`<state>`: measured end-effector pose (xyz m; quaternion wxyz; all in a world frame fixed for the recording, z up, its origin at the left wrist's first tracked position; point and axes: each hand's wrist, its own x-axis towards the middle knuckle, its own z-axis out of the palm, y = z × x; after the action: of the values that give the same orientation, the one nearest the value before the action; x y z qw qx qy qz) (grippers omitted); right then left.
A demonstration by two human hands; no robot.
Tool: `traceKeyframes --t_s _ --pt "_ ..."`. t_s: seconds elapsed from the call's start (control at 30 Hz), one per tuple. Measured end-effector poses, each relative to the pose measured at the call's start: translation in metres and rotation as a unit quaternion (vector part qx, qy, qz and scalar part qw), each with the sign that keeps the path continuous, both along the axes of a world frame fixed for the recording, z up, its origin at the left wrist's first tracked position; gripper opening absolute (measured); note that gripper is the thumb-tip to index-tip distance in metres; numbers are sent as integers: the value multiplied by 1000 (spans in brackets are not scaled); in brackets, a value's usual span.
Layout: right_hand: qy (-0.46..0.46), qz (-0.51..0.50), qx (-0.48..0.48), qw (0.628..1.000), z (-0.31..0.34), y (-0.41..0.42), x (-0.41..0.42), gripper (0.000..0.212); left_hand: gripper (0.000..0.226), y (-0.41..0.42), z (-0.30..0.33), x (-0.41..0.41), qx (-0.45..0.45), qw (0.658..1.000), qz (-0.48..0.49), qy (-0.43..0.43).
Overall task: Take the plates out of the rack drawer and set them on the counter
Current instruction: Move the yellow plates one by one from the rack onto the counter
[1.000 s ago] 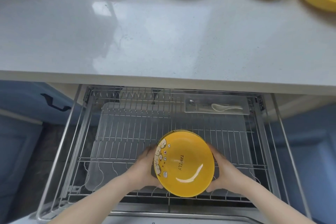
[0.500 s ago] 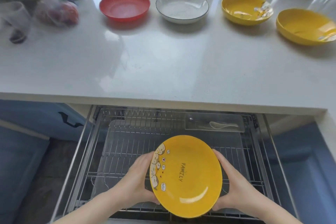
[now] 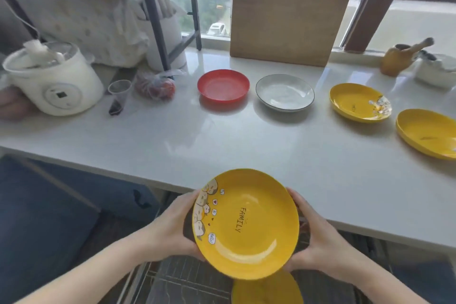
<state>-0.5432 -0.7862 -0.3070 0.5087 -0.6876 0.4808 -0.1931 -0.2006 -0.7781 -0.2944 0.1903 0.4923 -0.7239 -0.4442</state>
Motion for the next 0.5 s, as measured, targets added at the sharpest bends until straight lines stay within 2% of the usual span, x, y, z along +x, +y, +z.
traceKeyframes --t_s 0.13,0.23,0.3,0.4,0.5 --pt "25 29 -32 999 17 -69 24 120 110 -62 1 11 16 997 49 -52" --pt "28 29 -27 999 9 -116 32 123 108 -98 -8 16 -1 996 67 -52" --pt "29 42 -12 999 7 -141 39 126 104 -118 -12 19 -8 996 74 -59" --pt "24 67 -36 997 1 -169 48 111 94 -138 -14 22 -20 994 76 -72" --pt "22 76 -29 996 -7 -188 56 109 89 -152 -18 31 -15 993 81 -80"
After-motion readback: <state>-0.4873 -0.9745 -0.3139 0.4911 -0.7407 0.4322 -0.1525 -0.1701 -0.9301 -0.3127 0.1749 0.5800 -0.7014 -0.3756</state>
